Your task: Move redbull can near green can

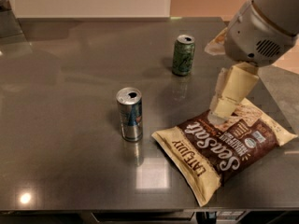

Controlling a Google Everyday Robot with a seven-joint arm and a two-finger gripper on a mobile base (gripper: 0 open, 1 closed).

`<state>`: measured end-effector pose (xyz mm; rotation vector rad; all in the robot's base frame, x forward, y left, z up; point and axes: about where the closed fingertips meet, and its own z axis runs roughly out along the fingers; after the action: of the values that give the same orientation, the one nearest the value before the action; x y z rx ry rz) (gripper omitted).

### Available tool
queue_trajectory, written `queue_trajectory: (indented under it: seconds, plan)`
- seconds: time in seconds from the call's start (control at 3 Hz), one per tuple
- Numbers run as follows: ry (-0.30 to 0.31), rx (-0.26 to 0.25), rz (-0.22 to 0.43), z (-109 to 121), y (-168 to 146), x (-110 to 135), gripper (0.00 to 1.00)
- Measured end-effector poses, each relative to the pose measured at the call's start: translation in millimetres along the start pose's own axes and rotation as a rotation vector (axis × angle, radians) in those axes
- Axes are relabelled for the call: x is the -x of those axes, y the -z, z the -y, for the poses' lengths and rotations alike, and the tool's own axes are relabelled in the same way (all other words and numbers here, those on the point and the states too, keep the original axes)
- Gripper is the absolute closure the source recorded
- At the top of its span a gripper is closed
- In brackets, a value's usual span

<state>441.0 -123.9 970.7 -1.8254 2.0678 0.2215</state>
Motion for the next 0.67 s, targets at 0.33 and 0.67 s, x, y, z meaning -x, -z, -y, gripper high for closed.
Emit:
queue_trajectory:
  seconds: [0.33, 0.67]
  plan:
    - [0.061, 0.043, 0.056, -14.5, -23.7, 36.9, 0.0]
    - [0.102, 0.089, 0.097, -26.7, -53.1, 69.1, 0.0]
